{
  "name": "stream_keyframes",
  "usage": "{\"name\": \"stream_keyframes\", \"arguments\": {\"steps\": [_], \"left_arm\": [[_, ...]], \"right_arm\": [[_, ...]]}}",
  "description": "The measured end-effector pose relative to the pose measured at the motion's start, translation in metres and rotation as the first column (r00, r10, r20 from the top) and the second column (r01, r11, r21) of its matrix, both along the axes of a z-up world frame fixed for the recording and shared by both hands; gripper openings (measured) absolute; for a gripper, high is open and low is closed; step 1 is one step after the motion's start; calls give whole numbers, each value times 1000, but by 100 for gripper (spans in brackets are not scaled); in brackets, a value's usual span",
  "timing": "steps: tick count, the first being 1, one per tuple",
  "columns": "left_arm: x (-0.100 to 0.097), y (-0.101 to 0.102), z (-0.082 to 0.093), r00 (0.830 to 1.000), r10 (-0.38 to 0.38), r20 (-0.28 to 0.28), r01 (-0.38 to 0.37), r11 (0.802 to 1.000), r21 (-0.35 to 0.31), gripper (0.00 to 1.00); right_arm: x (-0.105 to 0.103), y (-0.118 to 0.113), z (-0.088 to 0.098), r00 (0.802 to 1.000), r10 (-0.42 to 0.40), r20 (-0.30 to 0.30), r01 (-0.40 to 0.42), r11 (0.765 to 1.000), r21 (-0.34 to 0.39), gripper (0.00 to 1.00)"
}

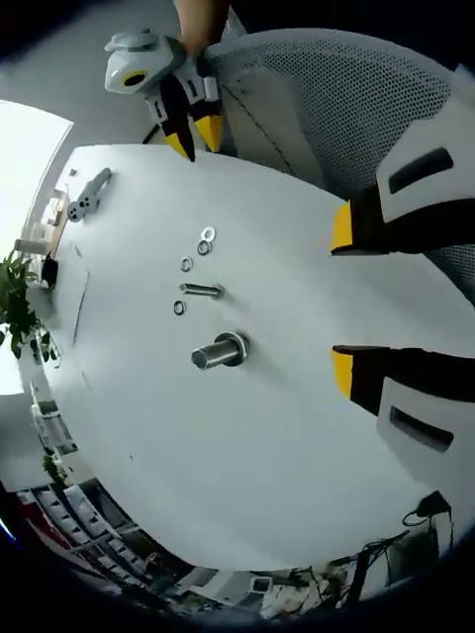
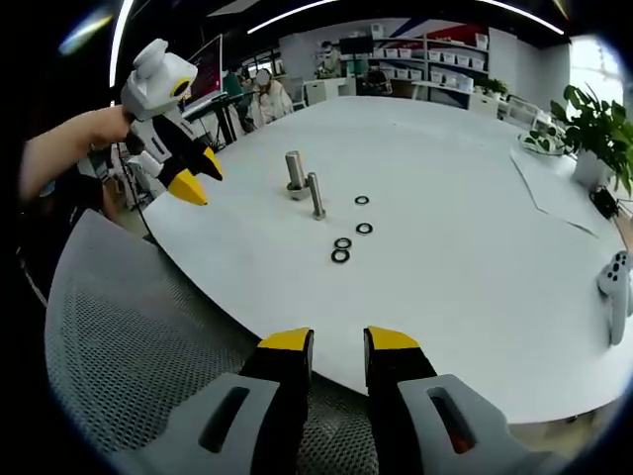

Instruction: Place the washer onto the threaded stud by aligning its center hole with the stud, sliding it down to the base, and recovering from edge contact or off-axis alignment until the washer reaches the visible bottom stop.

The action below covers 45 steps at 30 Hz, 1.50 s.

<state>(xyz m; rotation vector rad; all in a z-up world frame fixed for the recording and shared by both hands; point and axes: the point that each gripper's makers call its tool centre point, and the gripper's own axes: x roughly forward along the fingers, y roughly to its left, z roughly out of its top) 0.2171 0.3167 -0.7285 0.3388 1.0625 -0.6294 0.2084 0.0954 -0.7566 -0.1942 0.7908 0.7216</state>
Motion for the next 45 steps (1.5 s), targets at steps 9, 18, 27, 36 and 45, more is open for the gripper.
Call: {"name": "stream_keyframes", "arguments": {"steps": [9, 18, 27, 36, 45], "left_arm": [[-37, 29, 13, 971, 223, 88, -212, 969, -124, 35], [-65, 56, 16, 911, 381, 156, -349, 916, -198, 40], [-76, 71, 11, 858, 476, 193, -420, 867, -269, 60], [-85, 64, -12, 848, 518, 108, -467, 828, -310, 59], [-79, 63, -18, 841, 532, 95, -481, 817, -318, 59]], "right_arm": [[-1, 0, -1, 1000, -1, -9, 1, 1000, -3, 23], [-3, -1, -4, 1000, 9, -27, -10, 1000, -18, 23], [-5, -1, -6, 999, 12, -36, -13, 1000, -26, 23], [-9, -2, -10, 998, 27, -64, -30, 998, -46, 23], [-13, -2, -12, 990, 90, -111, -98, 993, -68, 24]]}}
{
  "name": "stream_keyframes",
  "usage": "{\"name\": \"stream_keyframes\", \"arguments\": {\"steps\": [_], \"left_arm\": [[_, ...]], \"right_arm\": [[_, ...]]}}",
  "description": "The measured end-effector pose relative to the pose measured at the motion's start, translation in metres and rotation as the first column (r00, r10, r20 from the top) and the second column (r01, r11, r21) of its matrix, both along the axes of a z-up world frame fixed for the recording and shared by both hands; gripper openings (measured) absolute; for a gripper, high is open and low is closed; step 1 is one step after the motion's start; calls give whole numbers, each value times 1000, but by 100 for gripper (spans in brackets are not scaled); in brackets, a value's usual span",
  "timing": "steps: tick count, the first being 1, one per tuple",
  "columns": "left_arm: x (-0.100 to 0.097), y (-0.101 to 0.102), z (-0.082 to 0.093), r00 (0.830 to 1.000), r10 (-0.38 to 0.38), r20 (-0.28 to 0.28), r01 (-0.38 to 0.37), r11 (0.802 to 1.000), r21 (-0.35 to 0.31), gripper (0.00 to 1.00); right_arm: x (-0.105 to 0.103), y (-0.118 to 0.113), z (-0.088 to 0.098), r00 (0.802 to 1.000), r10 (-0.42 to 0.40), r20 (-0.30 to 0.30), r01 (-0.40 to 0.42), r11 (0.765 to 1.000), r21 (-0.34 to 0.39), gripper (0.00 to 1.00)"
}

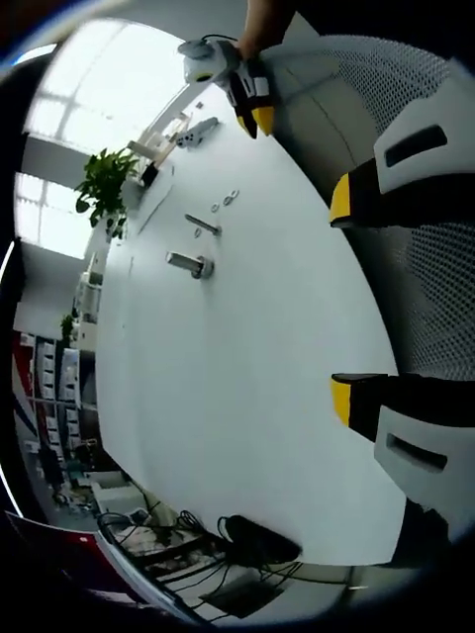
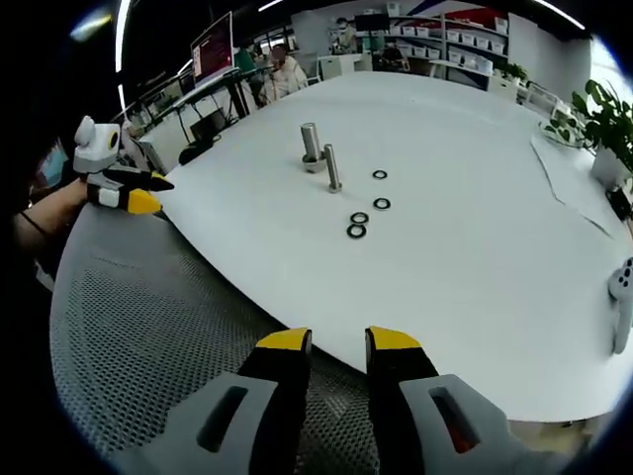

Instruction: Place the washer onto the threaded stud by aligning its center hole with the stud, sliding it down to the base, and recovering from edge contact or off-axis alignment until the washer reaches the visible bottom stop.

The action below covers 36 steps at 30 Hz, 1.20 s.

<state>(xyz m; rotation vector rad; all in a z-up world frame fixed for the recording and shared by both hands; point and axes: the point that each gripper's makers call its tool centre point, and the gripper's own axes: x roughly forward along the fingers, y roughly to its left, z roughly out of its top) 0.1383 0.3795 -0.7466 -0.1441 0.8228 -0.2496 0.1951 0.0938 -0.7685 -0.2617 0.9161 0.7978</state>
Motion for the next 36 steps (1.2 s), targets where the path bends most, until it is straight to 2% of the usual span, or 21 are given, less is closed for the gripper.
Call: {"name": "stream_keyframes", "arguments": {"steps": [5, 8, 12, 16, 20, 22, 23, 24, 28, 32, 36], "left_arm": [[3, 0, -2, 1000, -23, -14, 24, 999, 31, 57], [5, -4, -1, 999, -30, -21, 31, 999, 35, 57], [9, -9, 0, 999, -37, -28, 38, 999, 37, 57], [11, -9, -4, 998, -42, -56, 46, 997, 65, 56], [16, -7, -4, 998, -36, -43, 40, 994, 104, 56], [14, -5, -11, 997, -49, -60, 57, 990, 130, 56], [13, -5, -13, 996, -53, -67, 62, 989, 137, 56], [12, -5, -15, 996, -59, -69, 68, 987, 148, 56], [13, 2, -17, 997, -51, -60, 60, 984, 167, 53], [14, 9, -22, 997, -6, -83, 18, 989, 145, 52], [12, 10, -24, 996, -12, -84, 27, 984, 178, 48]], "right_arm": [[9, -3, 1, 999, 48, -2, -48, 998, -39, 24], [20, 3, 5, 997, 70, -13, -71, 997, -32, 24], [38, 14, 7, 995, 103, 6, -102, 994, -48, 24], [52, 29, 6, 988, 151, -5, -151, 987, -55, 24], [61, 42, 0, 972, 235, -24, -236, 967, -96, 24], [62, 51, -1, 962, 270, -43, -272, 959, -77, 25], [64, 53, -2, 963, 266, -39, -268, 960, -79, 26], [65, 52, -6, 958, 280, -69, -286, 953, -105, 26], [69, 55, -17, 945, 309, -108, -322, 935, -145, 26], [71, 55, -26, 928, 350, -130, -371, 907, -201, 26], [72, 58, -28, 917, 376, -134, -397, 891, -218, 26]]}}
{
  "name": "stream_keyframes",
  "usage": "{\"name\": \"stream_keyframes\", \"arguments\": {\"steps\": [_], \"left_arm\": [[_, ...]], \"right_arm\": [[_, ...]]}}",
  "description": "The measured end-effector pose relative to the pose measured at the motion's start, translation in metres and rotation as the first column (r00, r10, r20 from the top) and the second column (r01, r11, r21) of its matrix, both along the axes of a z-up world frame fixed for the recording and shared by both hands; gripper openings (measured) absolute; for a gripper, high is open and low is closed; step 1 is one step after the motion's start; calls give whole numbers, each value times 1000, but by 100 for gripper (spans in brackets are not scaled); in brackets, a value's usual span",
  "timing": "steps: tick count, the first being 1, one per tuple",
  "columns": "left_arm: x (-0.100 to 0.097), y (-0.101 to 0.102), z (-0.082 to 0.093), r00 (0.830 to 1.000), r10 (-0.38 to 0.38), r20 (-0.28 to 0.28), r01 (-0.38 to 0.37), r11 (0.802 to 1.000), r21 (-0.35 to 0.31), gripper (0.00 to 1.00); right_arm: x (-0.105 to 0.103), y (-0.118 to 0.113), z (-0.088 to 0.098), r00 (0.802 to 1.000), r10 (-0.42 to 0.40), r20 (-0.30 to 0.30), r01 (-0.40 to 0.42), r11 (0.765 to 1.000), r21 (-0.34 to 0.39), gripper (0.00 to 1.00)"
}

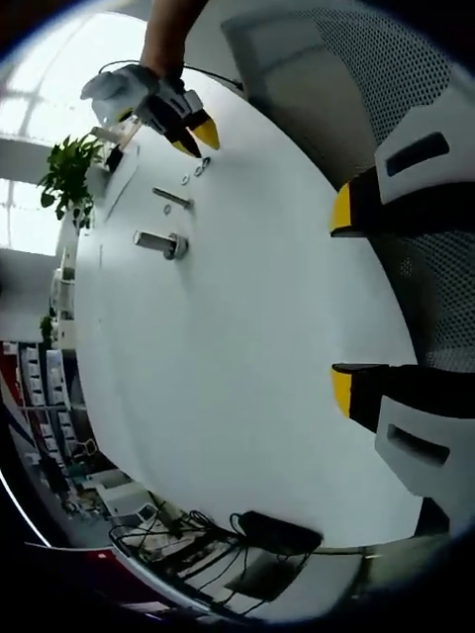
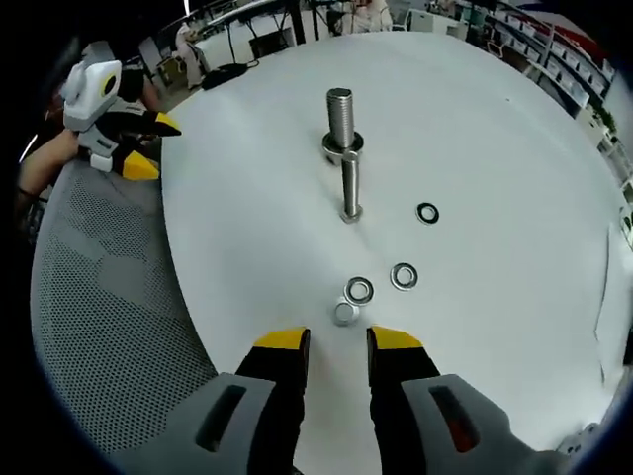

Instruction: Place the washer onto the threaded stud by aligning its center hole with the stud, sliding it down to the base, and recovering from edge contact or off-axis alignment until the washer reaches the visible bottom stop.

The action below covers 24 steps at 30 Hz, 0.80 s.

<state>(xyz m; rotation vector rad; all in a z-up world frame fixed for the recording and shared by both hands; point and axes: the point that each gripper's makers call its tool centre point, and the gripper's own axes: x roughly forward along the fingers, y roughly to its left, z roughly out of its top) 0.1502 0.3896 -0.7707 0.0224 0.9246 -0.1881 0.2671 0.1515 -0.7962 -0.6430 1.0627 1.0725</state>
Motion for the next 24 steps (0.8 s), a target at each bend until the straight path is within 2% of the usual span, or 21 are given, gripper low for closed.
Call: {"name": "stream_keyframes", "arguments": {"steps": [3, 6, 9, 10, 12, 17, 19, 24], "left_arm": [[0, 2, -1, 1000, 9, -6, -9, 1000, 7, 47], [3, 8, 0, 1000, 26, 17, -27, 999, 42, 48], [1, 9, -2, 1000, 28, 5, -29, 998, 47, 45], [1, 10, -2, 999, 39, 2, -39, 998, 48, 43], [-1, 13, -3, 999, 43, -1, -43, 997, 62, 38], [1, 17, -5, 1000, 26, 3, -26, 994, 110, 32], [-1, 19, -9, 1000, 17, -17, -15, 991, 132, 30], [-3, 21, -10, 1000, 13, -28, -8, 989, 148, 26]], "right_arm": [[3, 2, -1, 1000, 29, 11, -29, 999, -17, 25], [3, 3, -1, 998, 62, 25, -61, 997, -38, 25], [5, 5, -2, 987, 151, 61, -146, 987, -73, 25], [4, 7, -3, 990, 135, 50, -132, 989, -68, 25], [5, 7, -3, 986, 158, 46, -154, 985, -75, 24], [6, 9, -2, 975, 216, 42, -212, 973, -89, 22], [8, 10, -3, 974, 225, 39, -220, 970, -99, 19], [10, 10, -3, 962, 272, 33, -265, 955, -131, 15]]}}
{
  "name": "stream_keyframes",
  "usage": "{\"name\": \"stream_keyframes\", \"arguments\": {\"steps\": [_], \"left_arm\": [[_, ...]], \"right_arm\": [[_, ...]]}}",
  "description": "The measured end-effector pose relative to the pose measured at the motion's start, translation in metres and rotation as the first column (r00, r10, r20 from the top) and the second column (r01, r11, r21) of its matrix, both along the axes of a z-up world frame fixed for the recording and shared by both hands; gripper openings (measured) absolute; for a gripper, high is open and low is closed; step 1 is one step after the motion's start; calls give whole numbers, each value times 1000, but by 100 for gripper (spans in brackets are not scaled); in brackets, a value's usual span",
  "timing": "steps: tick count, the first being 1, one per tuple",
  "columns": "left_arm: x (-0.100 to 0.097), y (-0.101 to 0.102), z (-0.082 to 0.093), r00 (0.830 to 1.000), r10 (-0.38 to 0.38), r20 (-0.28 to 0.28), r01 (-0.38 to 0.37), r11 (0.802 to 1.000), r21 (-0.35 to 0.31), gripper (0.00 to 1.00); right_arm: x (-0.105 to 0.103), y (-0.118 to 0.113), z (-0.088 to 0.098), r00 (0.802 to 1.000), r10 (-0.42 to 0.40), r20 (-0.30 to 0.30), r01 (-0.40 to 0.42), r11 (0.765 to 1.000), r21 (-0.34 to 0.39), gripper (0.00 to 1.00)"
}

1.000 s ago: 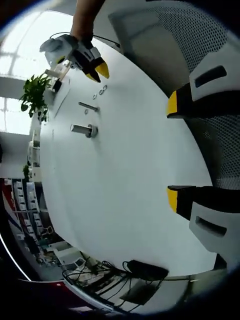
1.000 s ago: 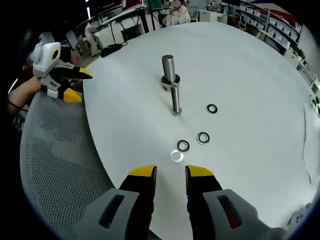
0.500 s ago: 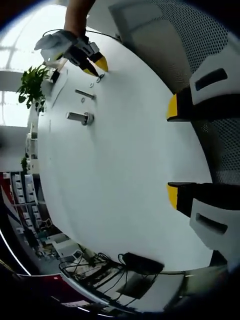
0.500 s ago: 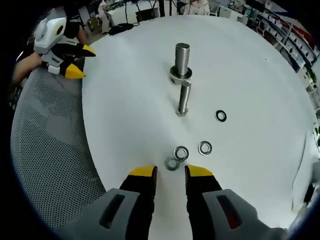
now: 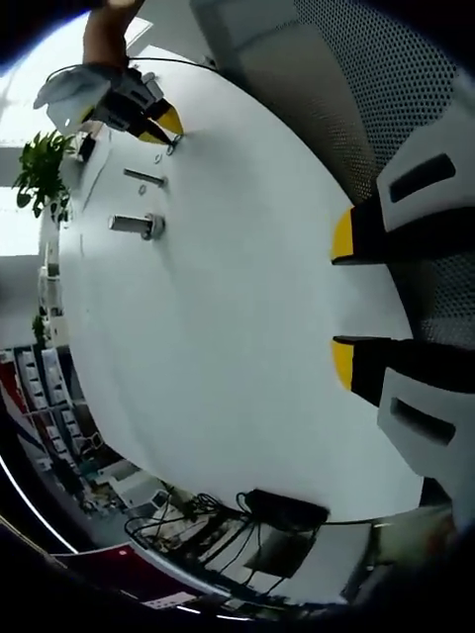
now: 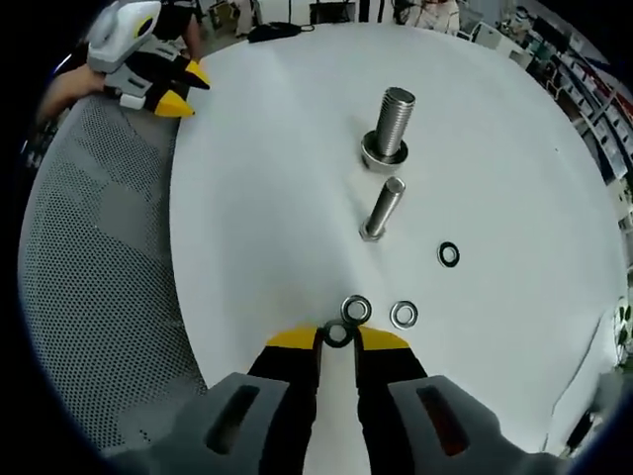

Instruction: Place the washer onto the threaded stud by aligning its center hole with the stud, sliding it down to the base, and recovering from edge contact or off-axis alignment until the washer reaches the visible bottom stop.

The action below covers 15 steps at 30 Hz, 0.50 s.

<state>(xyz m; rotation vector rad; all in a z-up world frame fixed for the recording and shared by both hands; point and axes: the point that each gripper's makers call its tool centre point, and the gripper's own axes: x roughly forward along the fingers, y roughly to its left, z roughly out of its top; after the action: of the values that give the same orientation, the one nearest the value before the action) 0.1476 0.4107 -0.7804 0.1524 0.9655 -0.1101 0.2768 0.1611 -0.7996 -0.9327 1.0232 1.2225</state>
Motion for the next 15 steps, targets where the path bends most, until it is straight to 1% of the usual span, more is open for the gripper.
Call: {"name": "stream_keyframes", "arguments": {"steps": [3, 6, 11, 13, 15], "left_arm": [[-1, 1, -2, 1000, 4, -13, -4, 1000, 1, 23], [-3, 1, -3, 1000, -11, -23, 12, 1000, 9, 14], [-6, 0, -6, 999, -25, -48, 26, 999, 20, 13], [-9, 0, -9, 997, -31, -66, 33, 999, 26, 13], [-12, -2, -11, 995, -54, -87, 56, 998, 26, 12]], "right_arm": [[0, 0, 0, 1000, 10, -6, -10, 1000, -15, 15], [1, 1, -1, 1000, 10, -12, -10, 999, -39, 14], [1, 1, -1, 999, 30, -14, -31, 997, -69, 14], [1, 1, -1, 999, 36, -17, -37, 996, -79, 14], [1, 1, -1, 999, 36, -20, -38, 995, -89, 15]]}}
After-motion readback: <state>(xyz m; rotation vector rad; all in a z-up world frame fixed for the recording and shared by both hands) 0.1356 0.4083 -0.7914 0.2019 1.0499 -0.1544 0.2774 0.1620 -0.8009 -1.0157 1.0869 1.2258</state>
